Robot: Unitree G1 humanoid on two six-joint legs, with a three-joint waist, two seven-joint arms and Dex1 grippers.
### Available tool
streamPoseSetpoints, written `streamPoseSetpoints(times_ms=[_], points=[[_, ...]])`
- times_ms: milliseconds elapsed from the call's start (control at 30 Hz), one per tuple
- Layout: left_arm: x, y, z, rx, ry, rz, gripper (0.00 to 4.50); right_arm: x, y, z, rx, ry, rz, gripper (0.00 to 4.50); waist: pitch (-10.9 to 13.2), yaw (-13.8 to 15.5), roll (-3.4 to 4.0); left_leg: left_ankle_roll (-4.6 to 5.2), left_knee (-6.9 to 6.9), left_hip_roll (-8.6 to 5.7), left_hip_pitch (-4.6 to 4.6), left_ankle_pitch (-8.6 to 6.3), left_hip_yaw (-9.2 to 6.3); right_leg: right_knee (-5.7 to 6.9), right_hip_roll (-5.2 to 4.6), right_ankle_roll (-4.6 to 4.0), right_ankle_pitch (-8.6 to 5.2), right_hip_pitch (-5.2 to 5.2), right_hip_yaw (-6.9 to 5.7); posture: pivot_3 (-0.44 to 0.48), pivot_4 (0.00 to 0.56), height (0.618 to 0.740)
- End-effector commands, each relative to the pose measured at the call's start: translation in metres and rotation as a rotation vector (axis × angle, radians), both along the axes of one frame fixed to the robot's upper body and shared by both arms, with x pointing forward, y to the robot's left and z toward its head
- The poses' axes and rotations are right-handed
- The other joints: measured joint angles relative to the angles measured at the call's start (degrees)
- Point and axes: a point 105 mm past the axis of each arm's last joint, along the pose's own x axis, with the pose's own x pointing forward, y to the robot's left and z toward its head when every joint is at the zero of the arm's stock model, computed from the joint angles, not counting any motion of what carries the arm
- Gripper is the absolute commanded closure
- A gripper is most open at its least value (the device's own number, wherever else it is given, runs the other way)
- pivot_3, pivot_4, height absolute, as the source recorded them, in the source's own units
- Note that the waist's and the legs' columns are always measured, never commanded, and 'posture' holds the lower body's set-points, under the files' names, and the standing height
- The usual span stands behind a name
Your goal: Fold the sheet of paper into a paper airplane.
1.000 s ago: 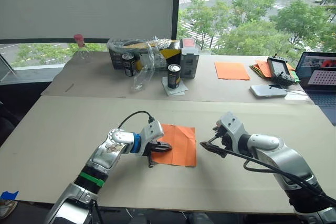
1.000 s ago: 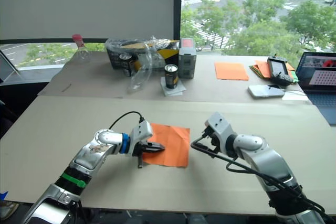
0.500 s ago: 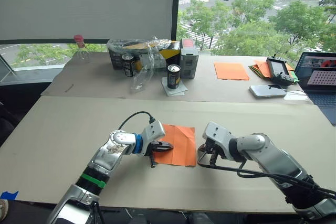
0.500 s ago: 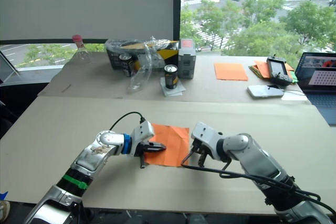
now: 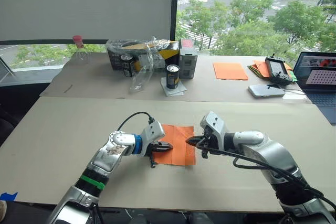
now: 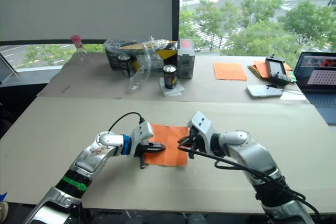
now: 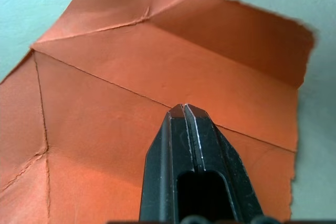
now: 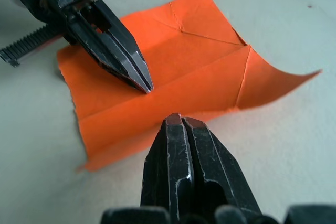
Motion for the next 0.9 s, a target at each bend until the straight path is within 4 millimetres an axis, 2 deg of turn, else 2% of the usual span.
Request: streamPoseSetpoints(times_ms=[33,133,333,467,667,900], points=[[0.0,0.006,-0.009,0.036,0.027,0.023,4.5,-0.003,0.01,0.007,0.029,-0.016,0.034,4.48,0.0,-0.01,0.0,0.0,0.0,0.0,0.0,0.0,0.0,0.0,0.0,0.0,0.0,0.0,0.0,0.0,0.15,0.73],[0.003,0.012,-0.006,0.04,0.018,0.044,4.5,0.001,0.008,0.001,0.016,-0.014,0.013,4.48,0.0,-0.01,0.0,0.0,0.0,-0.01,-0.01,0.0,0.0,-0.01,0.0,0.0,0.0,0.0,0.0,0.0,0.15,0.73],[0.002,0.019,-0.006,0.043,0.02,0.057,4.5,0.009,-0.017,0.013,-0.058,-0.058,-0.036,4.48,0.0,-0.09,0.0,0.0,0.0,0.0,-0.01,0.0,0.01,0.0,0.0,0.0,0.0,-0.02,0.0,0.0,0.15,0.73],[0.003,0.019,-0.007,0.041,0.022,0.064,4.5,0.001,-0.032,0.003,-0.241,-0.03,0.012,4.48,0.0,-0.15,0.01,0.0,-0.01,0.0,-0.02,0.0,0.01,-0.01,0.0,0.0,0.0,-0.03,0.0,0.0,0.15,0.73],[0.005,0.018,-0.005,0.037,0.018,0.069,4.5,0.007,-0.027,-0.025,-0.323,-0.021,0.044,4.48,0.0,-0.9,0.0,0.0,-0.01,0.01,-0.01,0.0,0.01,0.0,0.01,0.01,-0.01,-0.03,0.0,0.0,0.15,0.73],[0.002,0.027,-0.007,0.05,0.018,0.088,4.5,0.009,-0.012,-0.028,-0.212,0.0,0.075,4.48,-0.03,-1.51,-0.03,0.0,-0.01,0.03,0.04,0.0,0.0,0.01,0.02,0.01,0.0,0.0,0.0,0.0,0.15,0.73]])
